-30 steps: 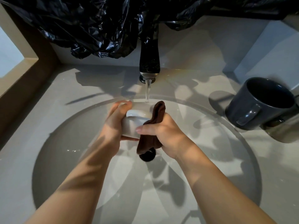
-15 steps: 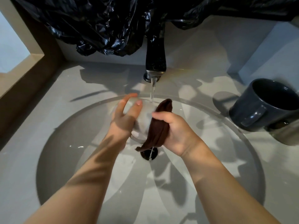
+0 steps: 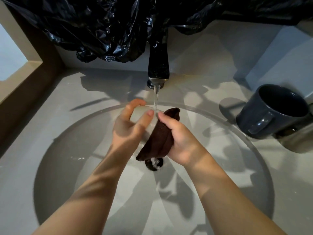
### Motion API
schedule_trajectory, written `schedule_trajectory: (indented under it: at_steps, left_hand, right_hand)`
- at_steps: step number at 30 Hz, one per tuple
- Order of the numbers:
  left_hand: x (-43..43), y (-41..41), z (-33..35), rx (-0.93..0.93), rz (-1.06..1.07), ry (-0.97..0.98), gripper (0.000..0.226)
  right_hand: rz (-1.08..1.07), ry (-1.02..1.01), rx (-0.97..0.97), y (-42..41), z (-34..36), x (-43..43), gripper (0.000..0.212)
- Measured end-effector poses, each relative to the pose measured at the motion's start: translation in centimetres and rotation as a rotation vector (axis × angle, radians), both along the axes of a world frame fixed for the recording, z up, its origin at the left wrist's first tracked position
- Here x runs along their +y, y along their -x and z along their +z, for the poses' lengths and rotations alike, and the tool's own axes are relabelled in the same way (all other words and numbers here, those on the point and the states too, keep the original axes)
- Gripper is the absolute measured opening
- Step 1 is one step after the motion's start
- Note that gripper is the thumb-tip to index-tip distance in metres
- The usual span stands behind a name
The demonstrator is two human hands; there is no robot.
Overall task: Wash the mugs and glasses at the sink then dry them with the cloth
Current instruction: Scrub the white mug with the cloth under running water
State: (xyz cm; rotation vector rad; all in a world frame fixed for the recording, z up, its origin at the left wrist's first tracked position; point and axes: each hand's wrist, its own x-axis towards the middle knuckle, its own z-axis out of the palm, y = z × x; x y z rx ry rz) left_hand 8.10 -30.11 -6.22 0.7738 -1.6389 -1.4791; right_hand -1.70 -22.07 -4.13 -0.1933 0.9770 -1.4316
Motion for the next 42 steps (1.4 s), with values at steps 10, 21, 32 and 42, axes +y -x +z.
schedule_trajectory:
  at_steps: [10, 21, 32, 42]
  left_hand:
    - [0.3, 0.2, 1.3, -0.054, -0.156, -0.564, 0.024]
    - [-0.3, 0.0, 1.6, -0.165, -0.161, -0.739, 0.044]
    - [0.0, 0.1, 1.6, -0.073, -0.148, -0.715, 0.048]
    - [0.4, -0.5, 1.1, -0.040, -0.006, 0.000, 0.020]
  right_hand:
    - [0.132, -0.043, 0.888, 0.2, -0.4, 0.9, 0.012]
    - [0.279, -0.102, 1.181, -0.4, -0.1, 1.1, 0.015]
    - [0.078, -0.116, 0.955, -0.1, 0.5, 1.2, 0.012]
    - [-0.040, 0.173, -0.167, 1.2, 0.8, 1.2, 0.050]
